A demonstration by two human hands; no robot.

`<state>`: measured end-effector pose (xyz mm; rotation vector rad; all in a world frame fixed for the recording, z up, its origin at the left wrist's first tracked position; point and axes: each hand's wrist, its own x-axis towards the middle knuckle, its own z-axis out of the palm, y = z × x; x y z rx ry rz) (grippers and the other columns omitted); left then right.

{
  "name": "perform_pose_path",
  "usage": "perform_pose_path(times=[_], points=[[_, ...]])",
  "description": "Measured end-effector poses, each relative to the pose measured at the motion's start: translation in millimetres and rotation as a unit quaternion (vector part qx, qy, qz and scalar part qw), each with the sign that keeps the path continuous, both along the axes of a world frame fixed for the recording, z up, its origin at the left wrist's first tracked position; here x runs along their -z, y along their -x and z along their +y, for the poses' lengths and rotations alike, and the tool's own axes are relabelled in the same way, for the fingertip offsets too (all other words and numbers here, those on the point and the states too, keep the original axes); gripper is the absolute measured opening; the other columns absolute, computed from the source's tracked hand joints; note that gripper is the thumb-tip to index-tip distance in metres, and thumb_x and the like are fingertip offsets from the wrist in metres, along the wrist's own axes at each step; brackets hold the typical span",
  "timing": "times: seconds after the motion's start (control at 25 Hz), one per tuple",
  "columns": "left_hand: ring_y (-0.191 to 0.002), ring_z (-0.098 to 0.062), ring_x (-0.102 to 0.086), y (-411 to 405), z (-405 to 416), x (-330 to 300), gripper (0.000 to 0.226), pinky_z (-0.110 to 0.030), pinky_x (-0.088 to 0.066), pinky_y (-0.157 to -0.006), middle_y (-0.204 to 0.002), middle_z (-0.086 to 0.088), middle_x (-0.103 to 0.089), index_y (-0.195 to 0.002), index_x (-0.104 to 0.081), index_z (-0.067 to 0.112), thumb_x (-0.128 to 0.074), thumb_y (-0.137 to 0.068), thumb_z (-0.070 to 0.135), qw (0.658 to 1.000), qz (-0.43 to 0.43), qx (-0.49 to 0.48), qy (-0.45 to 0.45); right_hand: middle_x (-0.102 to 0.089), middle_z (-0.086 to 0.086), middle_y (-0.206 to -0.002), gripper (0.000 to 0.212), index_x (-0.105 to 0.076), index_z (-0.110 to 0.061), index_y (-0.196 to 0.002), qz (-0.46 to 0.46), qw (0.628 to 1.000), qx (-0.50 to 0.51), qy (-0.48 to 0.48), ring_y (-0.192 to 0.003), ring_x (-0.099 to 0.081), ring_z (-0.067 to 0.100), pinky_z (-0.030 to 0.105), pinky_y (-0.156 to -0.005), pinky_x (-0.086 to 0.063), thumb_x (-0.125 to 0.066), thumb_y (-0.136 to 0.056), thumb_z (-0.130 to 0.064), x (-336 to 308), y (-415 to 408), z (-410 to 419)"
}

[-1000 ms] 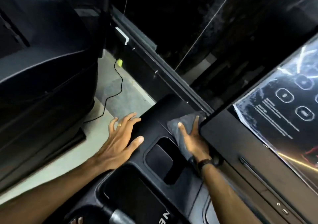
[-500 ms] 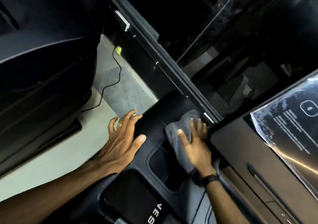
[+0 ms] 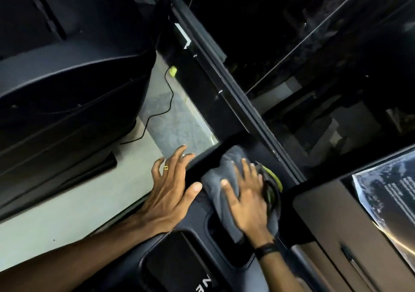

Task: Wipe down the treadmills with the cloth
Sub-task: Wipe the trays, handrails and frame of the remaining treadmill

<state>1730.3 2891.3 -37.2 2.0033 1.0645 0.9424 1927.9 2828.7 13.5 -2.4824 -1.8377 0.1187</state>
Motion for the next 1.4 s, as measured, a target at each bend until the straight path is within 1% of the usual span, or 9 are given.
perform_pose_path(times=[0.16, 0.44, 0.52, 0.6, 0.76, 1.0, 1.12, 1.28, 1.4], points=[[-0.144, -0.013, -0.028, -1.3, -0.6, -2.0, 0.07, -0.047, -0.01, -0.117, -0.161, -0.007, -0.023, -0.147, -0.032, 0.014, -0.012, -0.1, 0.062, 1.0, 0.004, -0.017, -0.001, -0.033, 0.011, -0.161, 0.066, -0.043, -0.018, -0.15, -0.063, 0.989, 0.131, 0.035, -0.15, -0.022, 0.033, 0.048, -0.122, -0.012, -0.042, -0.097, -0.058, 1.7, -57.9, 100.9], [-0.145, -0.017, -0.029, -1.0, 1.8, -2.5, 0.064, -0.052, -0.014, -0.115, -0.16, -0.008, -0.027, -0.144, -0.038, 0.011, -0.023, -0.101, 0.054, 0.996, -0.01, -0.084, -0.005, -0.065, 0.009, -0.131, 0.067, -0.066, -0.02, -0.123, -0.158, 0.934, -0.065, 0.315, -0.126, -0.056, 0.026, 0.039, -0.108, -0.032, -0.04, -0.085, -0.068, 23.6, 21.8, 175.1], [-0.145, -0.015, -0.028, 8.1, 10.1, -4.8, 0.058, -0.048, -0.014, -0.115, -0.158, -0.009, -0.03, -0.143, -0.038, 0.011, -0.028, -0.099, 0.047, 0.99, -0.045, -0.133, 0.011, -0.07, 0.011, -0.121, 0.059, -0.069, -0.018, -0.113, -0.091, 0.943, -0.154, 0.281, -0.117, -0.062, 0.027, 0.037, -0.099, -0.039, -0.039, -0.088, -0.063, 18.9, 56.2, 143.5], [-0.145, -0.014, -0.027, 20.1, 27.1, -6.1, 0.056, -0.042, -0.012, -0.113, -0.158, -0.009, -0.031, -0.142, -0.039, 0.01, -0.028, -0.098, 0.045, 0.983, -0.063, -0.173, 0.015, -0.071, 0.005, -0.118, 0.039, -0.07, -0.023, -0.109, 0.009, 0.959, -0.239, 0.149, -0.113, -0.061, 0.023, 0.036, -0.096, -0.043, -0.05, -0.092, -0.052, 7.2, 76.8, 86.0], [-0.142, -0.017, -0.033, 33.8, 44.7, -13.8, 0.056, -0.037, -0.012, -0.111, -0.157, -0.008, -0.032, -0.139, -0.04, 0.01, -0.028, -0.098, 0.045, 0.98, -0.061, -0.191, 0.015, -0.046, -0.004, -0.153, 0.057, -0.053, -0.026, -0.144, 0.049, 0.981, -0.188, 0.01, -0.148, -0.03, 0.017, 0.045, -0.122, -0.019, -0.035, -0.096, -0.051, 2.8, 59.1, -0.8], [-0.137, -0.009, -0.036, 41.7, 0.6, -8.5, 0.062, -0.043, -0.009, -0.115, -0.158, -0.006, -0.027, -0.144, -0.035, 0.014, -0.023, -0.098, 0.054, 0.989, -0.01, -0.148, 0.02, -0.048, 0.007, -0.147, 0.068, -0.059, -0.019, -0.137, -0.066, 0.992, -0.039, 0.095, -0.14, -0.034, 0.03, 0.043, -0.119, -0.013, -0.029, -0.09, -0.058, 11.8, 21.7, 84.1], [-0.122, 0.011, -0.03, 45.4, -0.4, -13.4, 0.065, -0.048, -0.011, -0.116, -0.158, -0.005, -0.026, -0.144, -0.036, 0.014, -0.021, -0.097, 0.057, 0.987, 0.005, -0.159, 0.019, -0.061, 0.015, -0.13, 0.053, -0.065, -0.014, -0.121, -0.049, 0.982, -0.07, 0.169, -0.124, -0.053, 0.033, 0.04, -0.105, -0.033, -0.039, -0.097, -0.053, 7.9, 61.3, 97.2], [-0.135, -0.018, -0.043, 47.8, 9.5, -29.9, 0.068, -0.044, -0.011, -0.114, -0.157, -0.003, -0.029, -0.144, -0.036, 0.016, -0.02, -0.095, 0.06, 0.984, 0.018, -0.177, 0.018, -0.068, 0.018, -0.114, 0.045, -0.067, -0.014, -0.112, 0.062, 0.968, -0.2, 0.137, -0.11, -0.063, 0.035, 0.041, -0.096, -0.043, -0.04, -0.099, -0.046, -6.1, 122.1, 36.6], [-0.134, -0.022, -0.045, 48.5, 14.2, -32.8, 0.07, -0.044, -0.012, -0.112, -0.154, -0.002, -0.033, -0.144, -0.038, 0.015, -0.02, -0.094, 0.06, 0.983, 0.024, -0.183, 0.013, -0.058, 0.005, -0.141, 0.054, -0.064, -0.02, -0.128, 0.042, 0.973, -0.227, 0.03, -0.138, -0.046, 0.027, 0.04, -0.117, -0.022, -0.041, -0.092, -0.054, 7.6, 120.2, -23.1]])
